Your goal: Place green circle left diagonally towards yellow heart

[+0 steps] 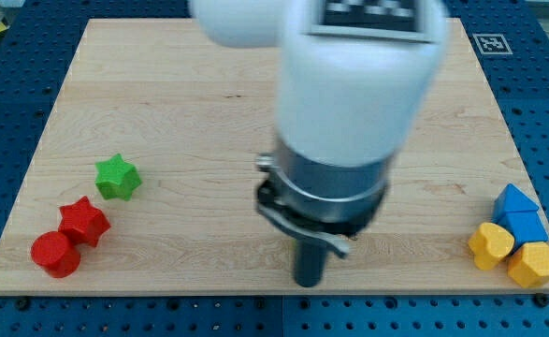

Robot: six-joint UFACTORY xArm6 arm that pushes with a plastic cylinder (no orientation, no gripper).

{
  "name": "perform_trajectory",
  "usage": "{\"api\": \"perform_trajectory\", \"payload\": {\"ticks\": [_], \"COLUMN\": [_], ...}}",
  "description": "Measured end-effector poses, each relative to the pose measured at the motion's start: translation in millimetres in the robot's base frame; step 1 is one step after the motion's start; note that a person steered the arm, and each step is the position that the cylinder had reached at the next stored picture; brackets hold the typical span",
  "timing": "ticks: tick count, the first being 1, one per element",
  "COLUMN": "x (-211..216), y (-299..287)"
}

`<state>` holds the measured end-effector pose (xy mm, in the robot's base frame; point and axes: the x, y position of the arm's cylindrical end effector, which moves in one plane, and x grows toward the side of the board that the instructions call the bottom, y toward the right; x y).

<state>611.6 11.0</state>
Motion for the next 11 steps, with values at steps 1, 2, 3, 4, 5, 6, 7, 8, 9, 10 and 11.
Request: {"api": "perform_trajectory", "payload": {"ticks": [1, 2, 3, 4, 5, 6, 7, 8, 9, 10, 11], "x": [-13, -46, -55, -48, -30, -7, -19, -44, -46, -68, -90], "y": [-24, -5, 39, 55, 27, 56, 100, 126, 105, 70, 89]}}
